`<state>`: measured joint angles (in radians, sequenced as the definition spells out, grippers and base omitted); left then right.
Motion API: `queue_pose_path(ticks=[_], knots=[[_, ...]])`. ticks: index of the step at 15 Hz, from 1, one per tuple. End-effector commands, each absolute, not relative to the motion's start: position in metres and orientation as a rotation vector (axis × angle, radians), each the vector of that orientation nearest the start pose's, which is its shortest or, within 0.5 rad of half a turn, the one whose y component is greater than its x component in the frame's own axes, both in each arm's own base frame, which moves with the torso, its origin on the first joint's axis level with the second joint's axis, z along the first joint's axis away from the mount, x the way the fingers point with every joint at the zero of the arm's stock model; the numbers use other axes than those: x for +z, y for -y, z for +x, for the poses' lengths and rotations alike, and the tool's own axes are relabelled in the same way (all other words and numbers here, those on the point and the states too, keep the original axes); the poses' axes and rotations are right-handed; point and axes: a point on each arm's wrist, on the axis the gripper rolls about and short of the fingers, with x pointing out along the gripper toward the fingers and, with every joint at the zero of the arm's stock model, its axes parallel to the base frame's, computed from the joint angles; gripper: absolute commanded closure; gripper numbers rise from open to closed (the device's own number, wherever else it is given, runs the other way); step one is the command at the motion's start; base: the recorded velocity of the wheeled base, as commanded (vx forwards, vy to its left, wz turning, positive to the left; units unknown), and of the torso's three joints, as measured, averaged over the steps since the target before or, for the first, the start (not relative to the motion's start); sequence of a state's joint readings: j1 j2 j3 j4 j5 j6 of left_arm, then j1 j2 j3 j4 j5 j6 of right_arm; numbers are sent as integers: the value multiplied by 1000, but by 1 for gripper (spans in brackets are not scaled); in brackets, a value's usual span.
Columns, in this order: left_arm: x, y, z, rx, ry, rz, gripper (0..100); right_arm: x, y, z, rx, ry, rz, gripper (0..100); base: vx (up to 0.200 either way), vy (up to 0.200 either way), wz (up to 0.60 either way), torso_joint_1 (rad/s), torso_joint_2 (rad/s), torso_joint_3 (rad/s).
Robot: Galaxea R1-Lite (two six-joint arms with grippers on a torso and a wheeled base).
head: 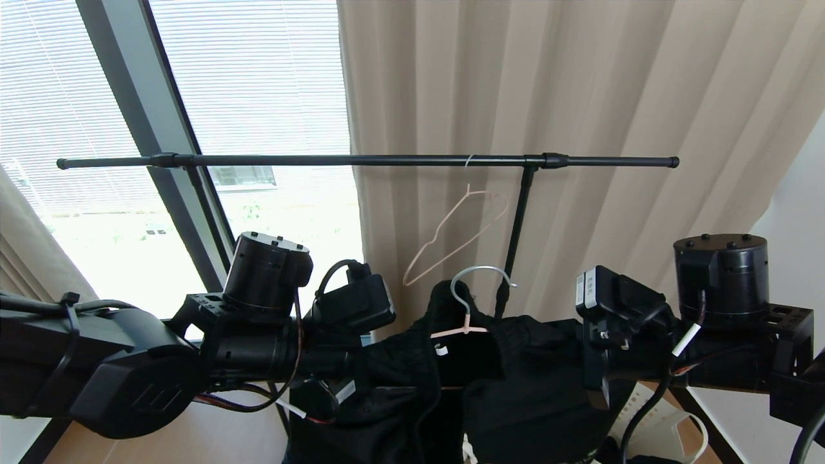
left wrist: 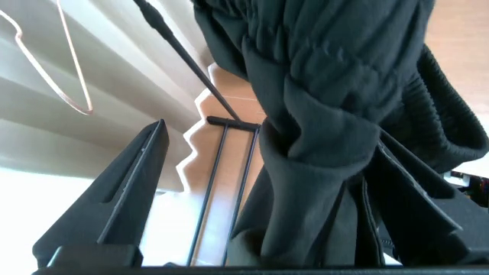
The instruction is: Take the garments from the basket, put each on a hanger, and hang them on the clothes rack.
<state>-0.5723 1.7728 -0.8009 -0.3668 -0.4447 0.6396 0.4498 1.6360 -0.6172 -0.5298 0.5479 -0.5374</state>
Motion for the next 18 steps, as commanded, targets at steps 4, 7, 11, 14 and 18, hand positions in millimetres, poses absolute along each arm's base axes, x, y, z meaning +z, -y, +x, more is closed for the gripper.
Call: queue_pose_path(ticks=[4,7,11,14,18], knots=[[132,172,246,-1162,-304,605,100,145,-126,229,1095,-226,-457,100,0,0,0,0,0,0],[134,169,240,-1162,-294,606,100,145,-126,230,1092,-225,-455,100,0,0,0,0,0,0],[140,165,234,-1159,-276,606,100,144,-127,232,1093,-230,-454,100,0,0,0,0,0,0],[139,165,233,-1152,-258,605,100,144,-126,233,1089,-231,-454,100,0,0,0,0,0,0],[140,162,233,-1135,-230,600,100,145,-121,233,1073,-228,-453,0,0,0,0,0,0,0]])
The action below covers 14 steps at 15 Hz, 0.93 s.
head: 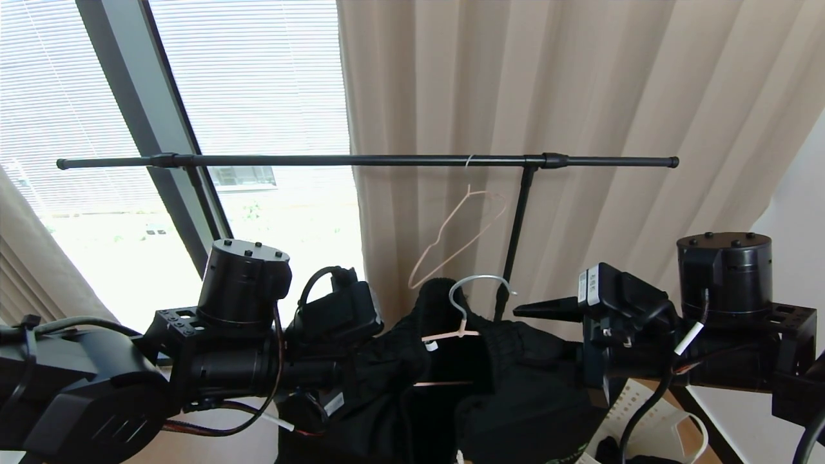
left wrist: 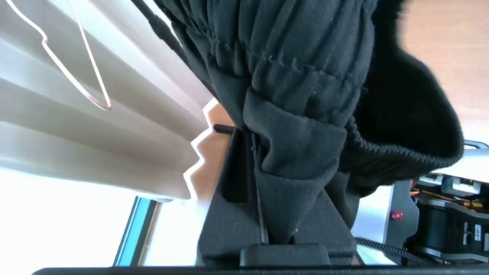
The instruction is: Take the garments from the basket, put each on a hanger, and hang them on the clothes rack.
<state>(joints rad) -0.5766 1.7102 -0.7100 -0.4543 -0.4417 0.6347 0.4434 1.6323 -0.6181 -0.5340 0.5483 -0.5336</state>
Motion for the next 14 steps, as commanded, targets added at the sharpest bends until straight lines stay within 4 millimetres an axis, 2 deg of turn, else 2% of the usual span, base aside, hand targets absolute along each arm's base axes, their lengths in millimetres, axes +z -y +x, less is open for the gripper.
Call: queue_pose_path(ticks=[1,7,12,14], knots=[[143,160,231,-1131,-219,599,100,147,-115,234,1052,-229,-450,0,0,0,0,0,0,0],[152,141,224,-1077,-202,589,100,155,-102,228,1054,-175,-462,0,0,0,0,0,0,0],[159,118,212,-1013,-209,547,100,159,-97,219,1162,-130,-417,0,0,0,0,0,0,0],[163,105,206,-969,-208,525,100,159,-83,227,1237,-104,-354,0,0,0,0,0,0,0]])
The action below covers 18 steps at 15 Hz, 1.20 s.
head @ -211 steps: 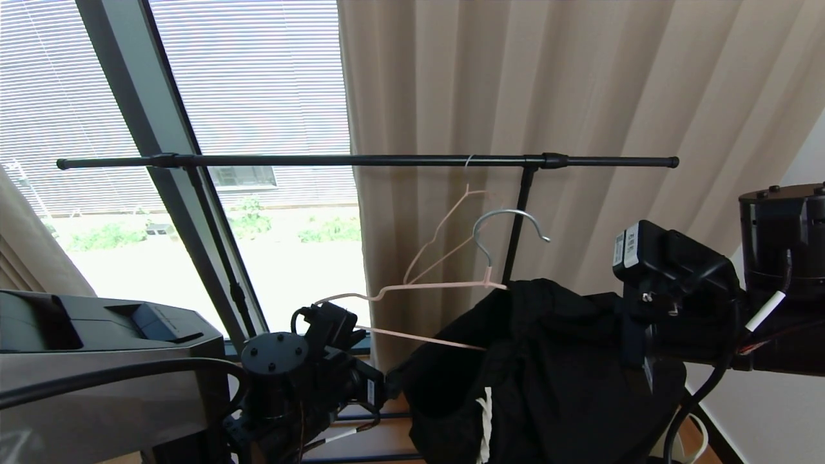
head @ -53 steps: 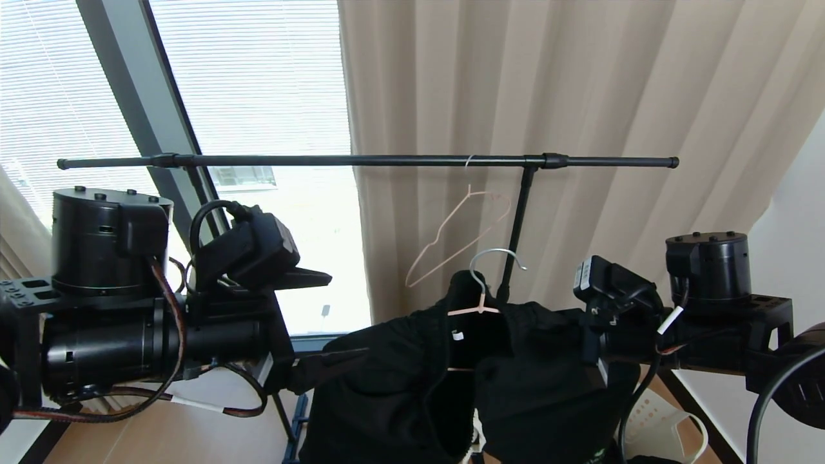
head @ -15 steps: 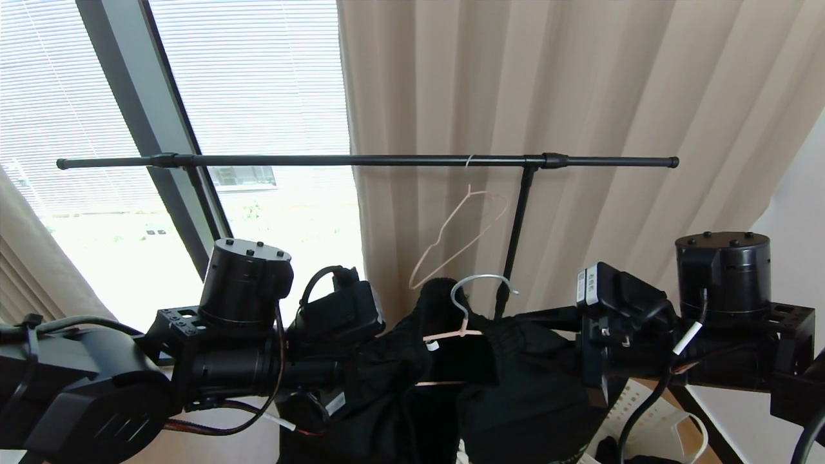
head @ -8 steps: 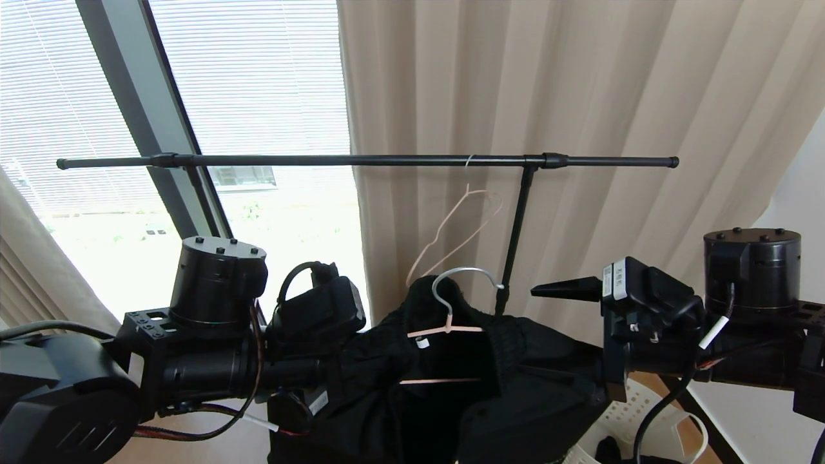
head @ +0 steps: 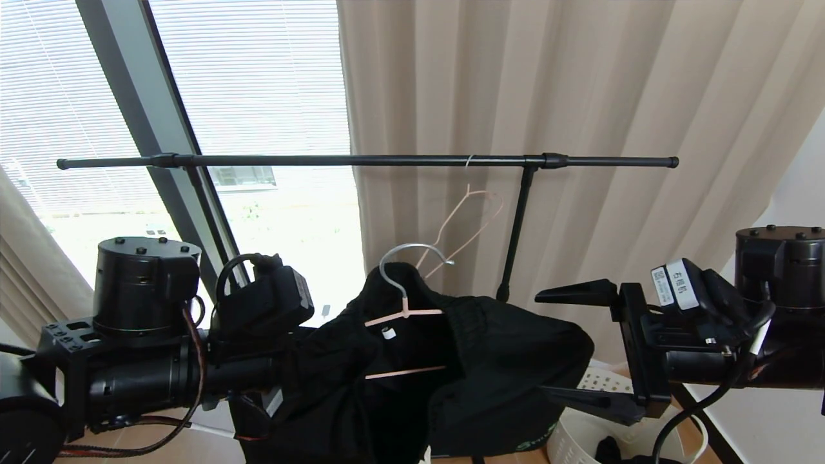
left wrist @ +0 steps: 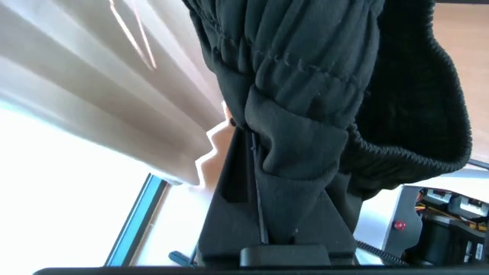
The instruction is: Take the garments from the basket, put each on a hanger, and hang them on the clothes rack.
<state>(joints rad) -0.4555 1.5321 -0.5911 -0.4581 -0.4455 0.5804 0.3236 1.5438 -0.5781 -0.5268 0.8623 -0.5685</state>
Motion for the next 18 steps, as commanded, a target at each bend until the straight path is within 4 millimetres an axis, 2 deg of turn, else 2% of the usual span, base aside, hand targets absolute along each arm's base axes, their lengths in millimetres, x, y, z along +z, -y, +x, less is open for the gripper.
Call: queue_pose_path(ticks=[1,3,10,18], knots=[[163,100,203,-955,-214,514,100,156,-77,235,1240,-111,-332,0,0,0,0,0,0,0],[162,93,196,-935,-223,495,100,146,-72,247,1225,-149,-309,0,0,0,0,0,0,0],[163,84,170,-933,-207,467,100,119,-76,268,1239,-235,-280,0,0,0,0,0,0,0],[163,86,171,-927,-202,428,100,95,-80,274,1263,-295,-283,0,0,0,0,0,0,0]])
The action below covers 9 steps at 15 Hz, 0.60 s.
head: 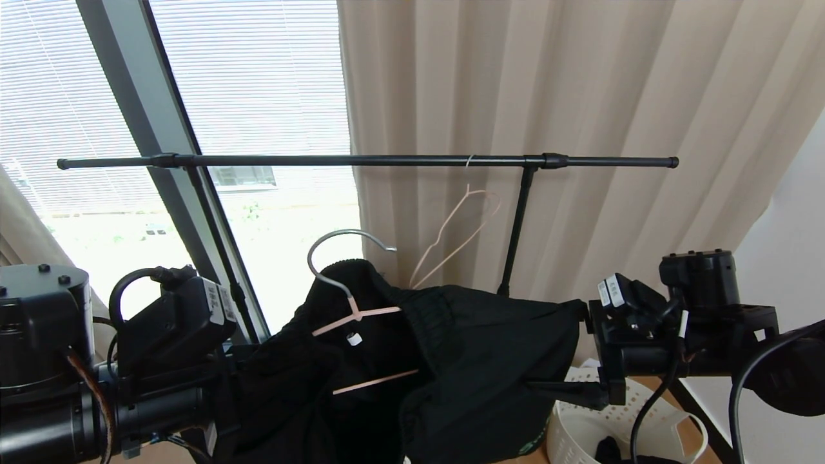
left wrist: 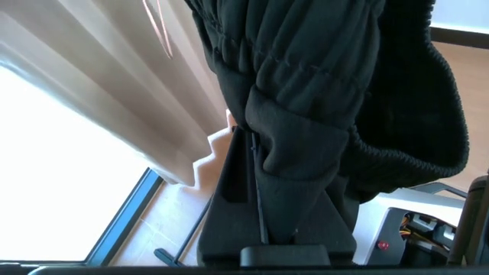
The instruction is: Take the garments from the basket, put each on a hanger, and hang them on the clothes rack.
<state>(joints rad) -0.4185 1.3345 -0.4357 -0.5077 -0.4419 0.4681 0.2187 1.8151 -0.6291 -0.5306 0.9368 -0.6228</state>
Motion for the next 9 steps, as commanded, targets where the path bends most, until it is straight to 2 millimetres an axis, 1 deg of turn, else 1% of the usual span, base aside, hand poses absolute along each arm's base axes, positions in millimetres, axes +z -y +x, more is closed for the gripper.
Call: queue_pose_path(ticks=[1,4,6,9], knots=[[163,86,171,-927,-202,428,100,93,-80,274,1264,-303,-280,0,0,0,0,0,0,0],[163,86,171,-927,-202,428,100,90,-80,276,1265,-311,-278,0,0,0,0,0,0,0],[162,86,171,-924,-205,426,100,84,-83,279,1273,-330,-272,0,0,0,0,0,0,0],[161,86,174,-922,-215,425,100,83,-85,279,1276,-334,-272,0,0,0,0,0,0,0]])
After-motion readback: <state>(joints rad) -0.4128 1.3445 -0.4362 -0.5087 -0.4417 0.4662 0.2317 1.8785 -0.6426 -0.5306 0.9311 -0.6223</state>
